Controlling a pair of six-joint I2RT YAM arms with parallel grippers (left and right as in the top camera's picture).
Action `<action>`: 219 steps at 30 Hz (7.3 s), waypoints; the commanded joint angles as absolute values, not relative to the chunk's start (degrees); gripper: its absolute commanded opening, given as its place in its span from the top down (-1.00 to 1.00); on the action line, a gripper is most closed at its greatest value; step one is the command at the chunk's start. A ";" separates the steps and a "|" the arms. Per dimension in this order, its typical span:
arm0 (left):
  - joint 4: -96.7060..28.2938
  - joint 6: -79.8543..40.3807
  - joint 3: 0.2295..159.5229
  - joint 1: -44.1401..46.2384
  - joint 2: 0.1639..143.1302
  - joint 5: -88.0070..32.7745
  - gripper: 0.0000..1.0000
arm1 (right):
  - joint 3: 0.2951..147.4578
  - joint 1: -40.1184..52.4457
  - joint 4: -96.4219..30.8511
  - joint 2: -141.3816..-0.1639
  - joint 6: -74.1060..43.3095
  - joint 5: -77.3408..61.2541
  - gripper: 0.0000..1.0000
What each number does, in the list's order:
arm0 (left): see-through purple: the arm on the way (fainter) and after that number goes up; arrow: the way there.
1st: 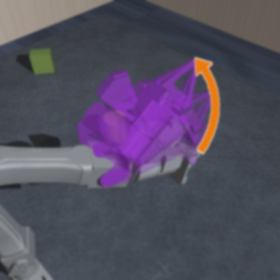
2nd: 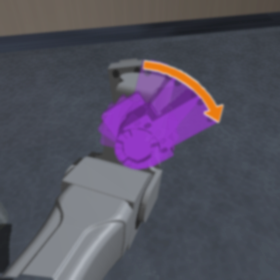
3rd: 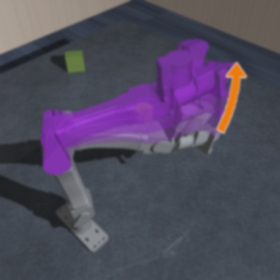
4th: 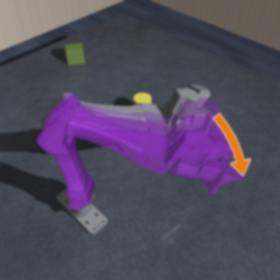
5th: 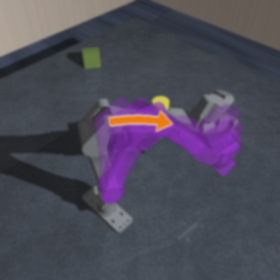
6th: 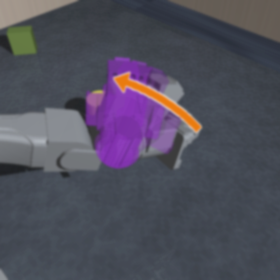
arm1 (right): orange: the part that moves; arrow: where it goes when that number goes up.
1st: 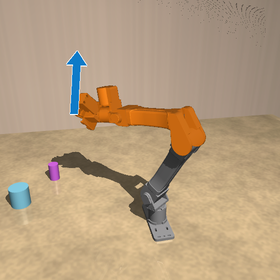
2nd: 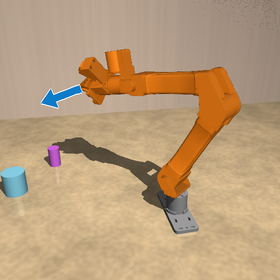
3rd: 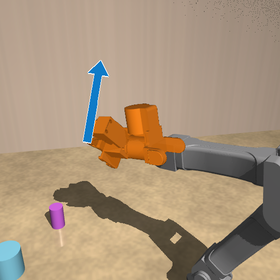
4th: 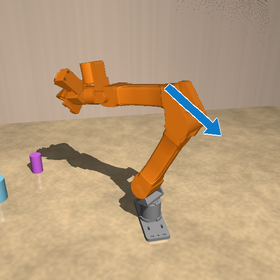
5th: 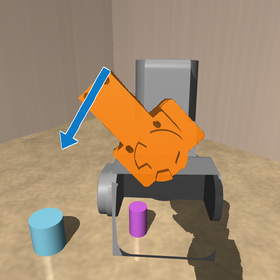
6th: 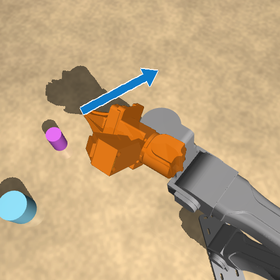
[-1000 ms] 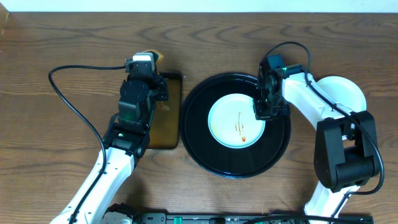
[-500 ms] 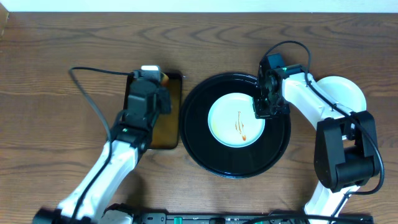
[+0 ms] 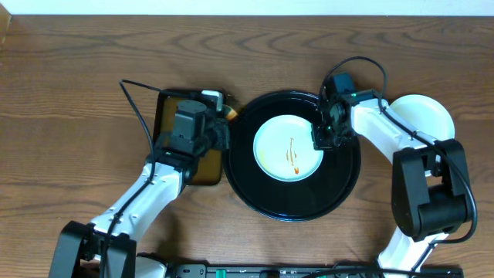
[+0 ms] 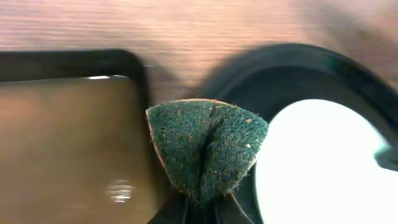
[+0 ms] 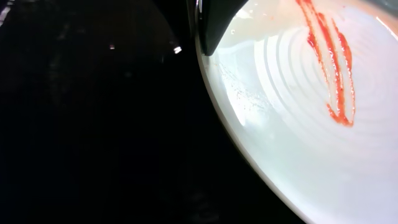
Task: Clean dirty plates on tray and stack at the side
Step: 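Scrub the pale green plate with the sponge in the left gripper, then return the sponge to the water tray with the left gripper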
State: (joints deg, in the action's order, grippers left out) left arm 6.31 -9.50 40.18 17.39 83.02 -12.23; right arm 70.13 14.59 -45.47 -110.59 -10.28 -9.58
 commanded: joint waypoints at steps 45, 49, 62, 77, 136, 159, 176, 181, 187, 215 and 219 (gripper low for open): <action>28.14 -52.10 40.36 42.04 107.55 -10.46 0.85 | 68.14 18.20 -44.95 -110.96 -12.19 -14.41 0.98; 24.05 -42.74 40.36 40.99 107.53 -3.44 0.85 | 68.14 18.20 -45.01 -110.96 -12.19 -14.41 0.98; 21.10 -30.02 40.91 35.73 99.11 -14.26 0.86 | 68.14 18.20 -45.19 -110.96 -12.16 -14.39 0.98; 16.36 -23.22 40.88 45.04 97.86 -4.73 0.86 | 68.14 18.20 -45.21 -110.96 -12.19 -14.39 0.98; 32.64 -1.37 41.87 39.48 108.22 -0.40 0.28 | 68.14 18.20 -45.65 -110.96 -12.19 -13.96 0.98; 24.47 -17.17 41.87 44.18 108.22 -18.63 0.85 | 68.14 18.20 -45.65 -110.96 -12.16 -13.91 0.98; 22.76 -20.47 41.87 36.38 108.22 8.73 0.85 | 68.14 18.20 -45.67 -110.96 -12.16 -13.74 0.98; 20.97 -20.49 41.87 34.24 108.16 8.47 0.85 | 68.14 18.20 -45.67 -110.96 -12.16 -13.74 0.98; 16.80 -21.76 41.87 36.51 105.56 1.76 0.85 | 68.14 18.20 -45.67 -110.96 -12.16 -13.72 0.98; 0.03 -17.82 41.80 12.93 90.17 2.13 0.85 | 68.12 18.20 -41.93 -111.02 -12.21 -12.27 0.91; 0.51 -17.72 41.80 10.98 94.26 2.11 0.85 | 68.12 18.20 -41.98 -111.02 -12.21 -12.29 0.92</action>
